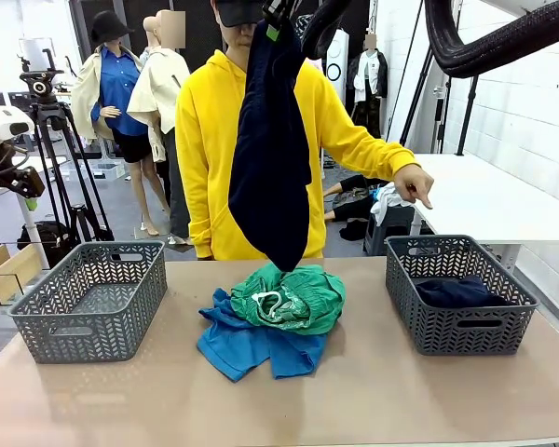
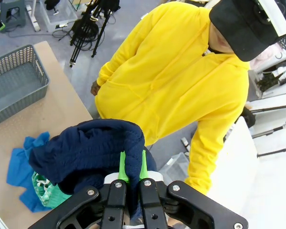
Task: Sort the tops and bottoms.
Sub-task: Sort the clothes according to human instructions.
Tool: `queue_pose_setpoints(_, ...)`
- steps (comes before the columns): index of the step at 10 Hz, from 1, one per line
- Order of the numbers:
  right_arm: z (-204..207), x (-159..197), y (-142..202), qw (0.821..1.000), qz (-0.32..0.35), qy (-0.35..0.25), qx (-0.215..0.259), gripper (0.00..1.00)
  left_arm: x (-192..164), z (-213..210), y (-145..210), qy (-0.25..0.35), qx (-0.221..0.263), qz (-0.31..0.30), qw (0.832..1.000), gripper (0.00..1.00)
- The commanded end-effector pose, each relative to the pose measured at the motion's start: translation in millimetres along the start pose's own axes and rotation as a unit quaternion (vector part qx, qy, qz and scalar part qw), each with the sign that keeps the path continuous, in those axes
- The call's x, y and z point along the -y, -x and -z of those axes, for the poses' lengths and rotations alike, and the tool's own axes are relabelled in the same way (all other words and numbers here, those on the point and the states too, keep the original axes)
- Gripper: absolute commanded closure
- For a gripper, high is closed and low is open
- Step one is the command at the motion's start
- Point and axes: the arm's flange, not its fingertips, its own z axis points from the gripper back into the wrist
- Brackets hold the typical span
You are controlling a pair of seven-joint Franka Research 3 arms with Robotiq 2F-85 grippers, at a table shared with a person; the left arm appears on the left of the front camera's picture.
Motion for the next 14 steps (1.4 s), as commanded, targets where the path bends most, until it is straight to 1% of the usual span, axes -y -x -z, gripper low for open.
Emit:
queue_pose_setpoints(1,-2.0,0.1,-0.4,1.0,0.0,0.004,0.0,1.0,-1.4,-0.6,-0.2,-0.006,-0.003,0.007,1.0,0.0)
queue_pose_setpoints(6,0.0,0.0,0.0,1.0,0.0,0.0,0.0,1.0,-1.4,-0.6,-0.2,-0.006,-0.003,0.007,1.0,0.0)
queue_pose_setpoints(7,-7.8,8.6,8.3,1.0,0.005,0.009,-0.004,1.0,-1.4,-0.6,-0.2,-0.006,-0.003,0.007,1.0,0.0)
queue_pose_setpoints(8,-17.4,22.4,18.3,0.999,0.024,0.031,-0.013,1.0,-1.4,-0.6,-0.2,-0.006,-0.003,0.007,1.0,0.0)
queue_pose_setpoints(10,-33.2,49.5,48.2,0.994,0.055,0.074,-0.054,1.0,-1.4,-0.6,-0.2,-0.006,-0.003,0.007,1.0,0.0)
queue_pose_setpoints(12,-44.6,65.0,81.2,0.987,0.093,0.109,-0.079,1.0,-1.4,-0.6,-0.2,-0.006,-0.003,0.007,1.0,0.0)
queue_pose_setpoints(13,-50.2,70.4,101.6,0.98,0.099,0.142,-0.095,1.0,-1.4,-0.6,-0.2,-0.006,-0.003,0.007,1.0,0.0)
queue_pose_setpoints(14,-56.0,75.6,117.2,0.973,0.12,0.162,-0.112,1.0,-1.4,-0.6,-0.2,-0.006,-0.003,0.007,1.0,0.0)
